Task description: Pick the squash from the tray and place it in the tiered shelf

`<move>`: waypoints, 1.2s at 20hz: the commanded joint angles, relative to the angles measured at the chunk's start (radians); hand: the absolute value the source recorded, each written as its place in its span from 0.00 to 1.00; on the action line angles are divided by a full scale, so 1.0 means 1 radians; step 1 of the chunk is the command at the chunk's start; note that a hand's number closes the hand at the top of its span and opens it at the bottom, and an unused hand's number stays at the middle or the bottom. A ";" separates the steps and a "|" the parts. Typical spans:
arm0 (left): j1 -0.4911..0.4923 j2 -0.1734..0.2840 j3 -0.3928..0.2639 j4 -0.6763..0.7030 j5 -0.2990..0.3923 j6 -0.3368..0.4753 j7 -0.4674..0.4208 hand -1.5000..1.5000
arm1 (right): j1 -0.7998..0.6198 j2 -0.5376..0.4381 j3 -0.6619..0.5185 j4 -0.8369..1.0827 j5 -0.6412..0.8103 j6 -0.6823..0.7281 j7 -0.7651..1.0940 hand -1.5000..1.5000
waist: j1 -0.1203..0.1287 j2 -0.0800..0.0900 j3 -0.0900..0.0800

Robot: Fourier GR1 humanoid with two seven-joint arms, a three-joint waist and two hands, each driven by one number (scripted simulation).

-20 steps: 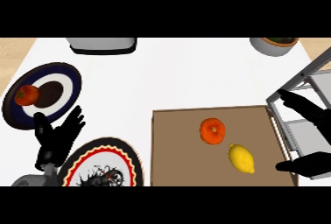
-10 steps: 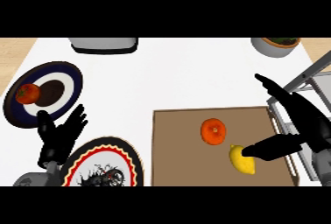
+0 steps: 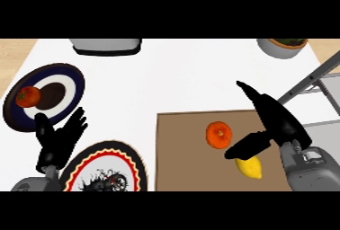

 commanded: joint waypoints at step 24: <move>0.001 -0.116 0.042 0.008 -0.116 -0.028 0.011 0.50 | 0.080 0.261 0.071 0.229 0.469 -0.021 -0.015 0.00 | -0.004 0.001 0.000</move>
